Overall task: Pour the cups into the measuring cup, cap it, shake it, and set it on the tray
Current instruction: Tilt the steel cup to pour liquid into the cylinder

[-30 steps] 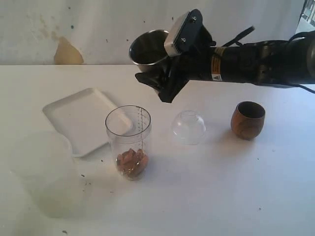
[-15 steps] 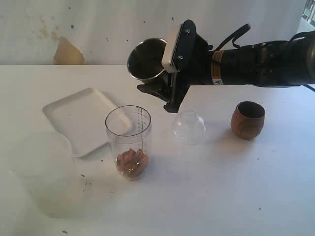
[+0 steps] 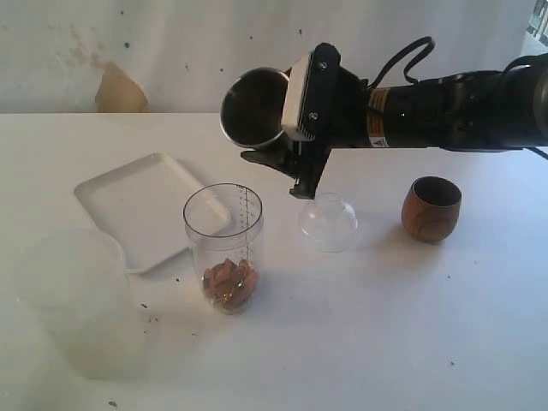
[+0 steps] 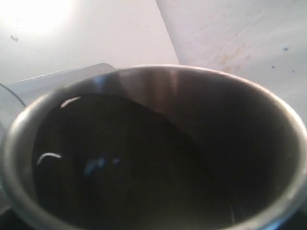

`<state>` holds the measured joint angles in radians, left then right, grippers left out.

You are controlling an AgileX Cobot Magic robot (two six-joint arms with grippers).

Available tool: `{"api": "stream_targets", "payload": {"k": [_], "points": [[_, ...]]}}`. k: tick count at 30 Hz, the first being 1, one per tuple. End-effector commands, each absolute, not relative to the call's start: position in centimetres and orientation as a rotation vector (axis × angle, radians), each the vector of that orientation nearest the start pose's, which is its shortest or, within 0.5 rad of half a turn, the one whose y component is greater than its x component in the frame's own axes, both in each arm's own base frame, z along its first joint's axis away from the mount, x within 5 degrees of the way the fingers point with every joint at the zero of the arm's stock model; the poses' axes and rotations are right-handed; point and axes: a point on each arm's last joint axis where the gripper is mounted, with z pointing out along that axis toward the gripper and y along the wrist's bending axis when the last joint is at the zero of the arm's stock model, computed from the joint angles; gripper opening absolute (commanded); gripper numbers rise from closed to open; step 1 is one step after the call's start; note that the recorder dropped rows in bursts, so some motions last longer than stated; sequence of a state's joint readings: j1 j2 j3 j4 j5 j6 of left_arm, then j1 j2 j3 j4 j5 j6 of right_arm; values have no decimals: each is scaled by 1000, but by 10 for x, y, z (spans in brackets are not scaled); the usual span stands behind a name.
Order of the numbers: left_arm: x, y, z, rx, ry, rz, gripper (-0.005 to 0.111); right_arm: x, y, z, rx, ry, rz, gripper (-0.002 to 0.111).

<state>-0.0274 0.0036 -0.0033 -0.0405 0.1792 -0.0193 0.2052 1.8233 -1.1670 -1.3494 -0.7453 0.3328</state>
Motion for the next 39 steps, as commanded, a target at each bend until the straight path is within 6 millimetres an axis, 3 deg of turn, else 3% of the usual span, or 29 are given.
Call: {"api": "stream_targets", "payload": {"k": [1,39], "points": [[56,-2,198,-29,1656,-75,1,372,141,257,-1368,1160,168,0],[56,-2,198,-29,1656,-75,1,370,143,255,-1549,947,-26,0]]}}
